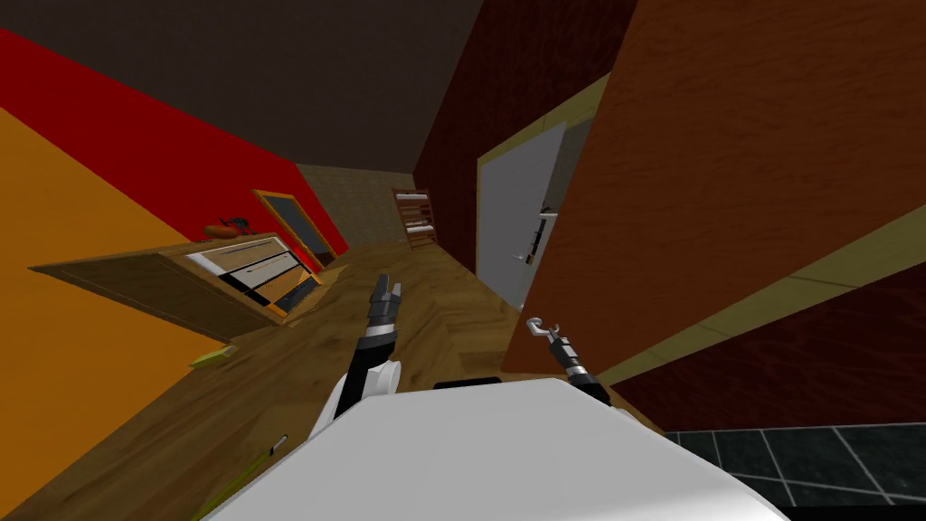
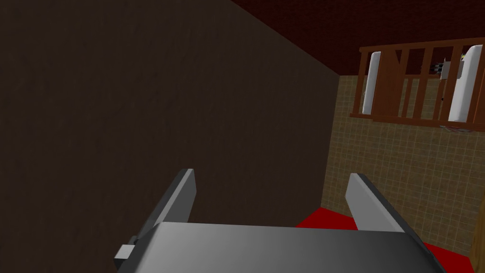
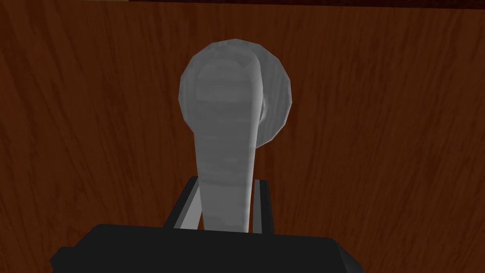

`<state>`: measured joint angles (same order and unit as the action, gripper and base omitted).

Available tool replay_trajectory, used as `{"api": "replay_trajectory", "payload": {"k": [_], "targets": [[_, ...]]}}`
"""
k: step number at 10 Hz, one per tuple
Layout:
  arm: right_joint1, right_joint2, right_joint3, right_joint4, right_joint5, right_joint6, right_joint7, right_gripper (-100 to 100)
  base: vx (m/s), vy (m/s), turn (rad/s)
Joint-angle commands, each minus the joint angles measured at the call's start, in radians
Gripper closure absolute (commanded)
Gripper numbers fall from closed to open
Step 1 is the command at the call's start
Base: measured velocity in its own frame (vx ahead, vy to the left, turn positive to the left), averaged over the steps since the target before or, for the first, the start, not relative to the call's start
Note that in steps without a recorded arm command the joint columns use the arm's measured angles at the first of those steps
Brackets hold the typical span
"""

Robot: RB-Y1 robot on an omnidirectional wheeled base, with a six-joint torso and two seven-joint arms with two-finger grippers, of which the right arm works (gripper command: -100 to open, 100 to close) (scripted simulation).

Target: Pull the door open

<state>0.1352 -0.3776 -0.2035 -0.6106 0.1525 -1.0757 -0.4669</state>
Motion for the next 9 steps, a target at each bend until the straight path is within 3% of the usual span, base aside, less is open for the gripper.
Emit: {"api": "replay_trajectory", "payload": {"k": [1,2,5,8,9], "targets": [[0.007,0.01,0.008,-0.028,-0.002,0.018,0.002,100,-0.145,-0.016,0.069],[0.012,0.003,0.001,-0.028,-0.003,0.018,0.0,100,-0.063,-0.011,0.005],[0.048,-0.004,0.008,-0.005,0.008,-0.047,-0.004,100,0.01,-0.007,0.016],[0.089,-0.013,0.015,0.026,0.02,-0.13,-0.01,100,0.024,-0.008,0.023],[0.089,-0.013,0.015,0.026,0.02,-0.134,-0.01,100,0.003,-0.008,-0.002]]}}
